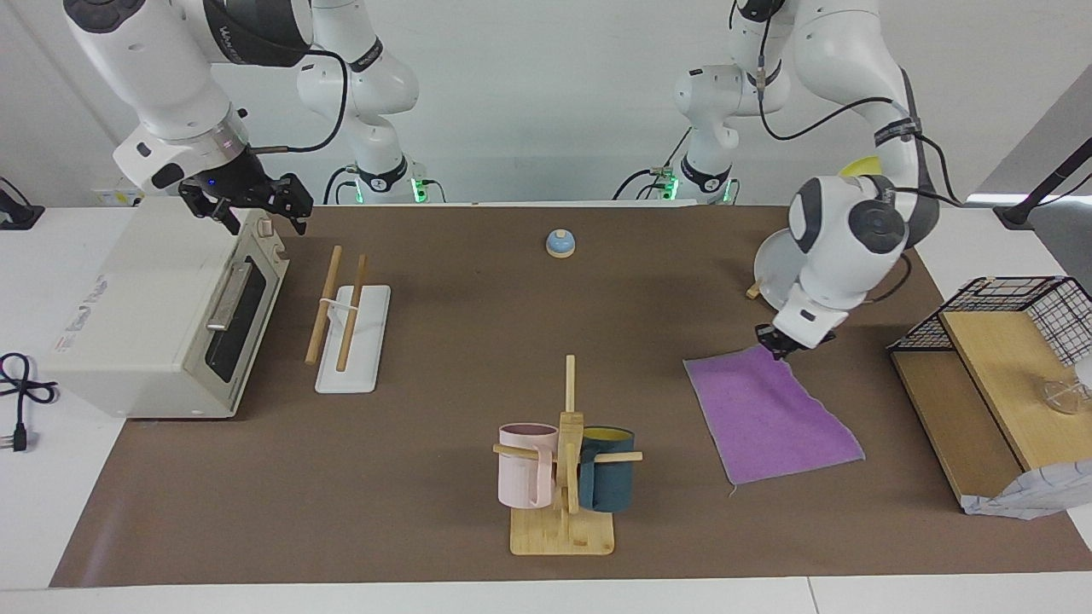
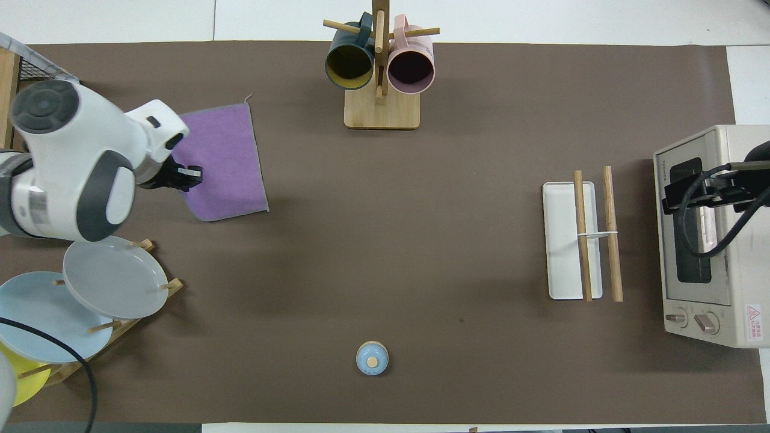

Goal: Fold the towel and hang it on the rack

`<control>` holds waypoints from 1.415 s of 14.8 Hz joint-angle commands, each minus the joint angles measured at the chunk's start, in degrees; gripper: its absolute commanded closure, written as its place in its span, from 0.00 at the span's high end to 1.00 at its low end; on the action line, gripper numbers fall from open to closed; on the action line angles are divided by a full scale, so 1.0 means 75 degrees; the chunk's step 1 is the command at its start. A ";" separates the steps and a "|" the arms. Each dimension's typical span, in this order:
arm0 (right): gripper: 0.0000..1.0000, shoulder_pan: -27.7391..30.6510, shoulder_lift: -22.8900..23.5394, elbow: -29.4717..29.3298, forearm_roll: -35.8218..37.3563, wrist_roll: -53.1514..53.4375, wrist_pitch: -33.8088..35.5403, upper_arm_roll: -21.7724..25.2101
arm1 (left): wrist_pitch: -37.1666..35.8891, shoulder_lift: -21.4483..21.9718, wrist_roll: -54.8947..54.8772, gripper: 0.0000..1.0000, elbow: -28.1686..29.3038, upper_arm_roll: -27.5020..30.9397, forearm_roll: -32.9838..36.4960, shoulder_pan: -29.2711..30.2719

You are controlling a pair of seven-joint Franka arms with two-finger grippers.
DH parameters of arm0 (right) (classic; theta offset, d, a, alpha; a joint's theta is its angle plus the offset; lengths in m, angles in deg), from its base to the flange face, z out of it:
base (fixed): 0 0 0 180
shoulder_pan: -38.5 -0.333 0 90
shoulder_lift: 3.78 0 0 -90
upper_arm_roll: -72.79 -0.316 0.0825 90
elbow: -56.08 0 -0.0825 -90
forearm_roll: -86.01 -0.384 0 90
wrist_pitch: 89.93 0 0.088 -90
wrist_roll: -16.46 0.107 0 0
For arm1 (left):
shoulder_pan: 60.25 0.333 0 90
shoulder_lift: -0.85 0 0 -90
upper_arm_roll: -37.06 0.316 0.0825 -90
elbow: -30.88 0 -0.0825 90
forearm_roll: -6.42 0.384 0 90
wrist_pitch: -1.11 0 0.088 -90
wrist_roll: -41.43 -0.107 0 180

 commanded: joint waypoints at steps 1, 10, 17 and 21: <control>1.00 0.0096 -0.0129 0.0126 -0.0143 -0.0154 -0.0032 -0.0023 | 0.0059 0.0154 0.0333 0.00 0.0616 0.0144 0.0516 -0.1103; 1.00 0.0084 -0.0130 0.0126 -0.0144 -0.0154 -0.0032 -0.0011 | 0.0950 -0.0607 0.1692 0.35 0.0935 0.0120 0.1760 -0.1786; 1.00 0.0049 -0.0129 0.0126 -0.0143 -0.0154 -0.0032 -0.0023 | -0.0161 0.0130 0.0725 1.00 0.0385 0.0109 0.0170 -0.0957; 1.00 0.0073 -0.0130 0.0126 -0.0143 -0.0154 -0.0021 -0.0011 | 0.0326 0.0283 -0.0296 1.00 0.0745 0.0097 -0.1025 -0.0031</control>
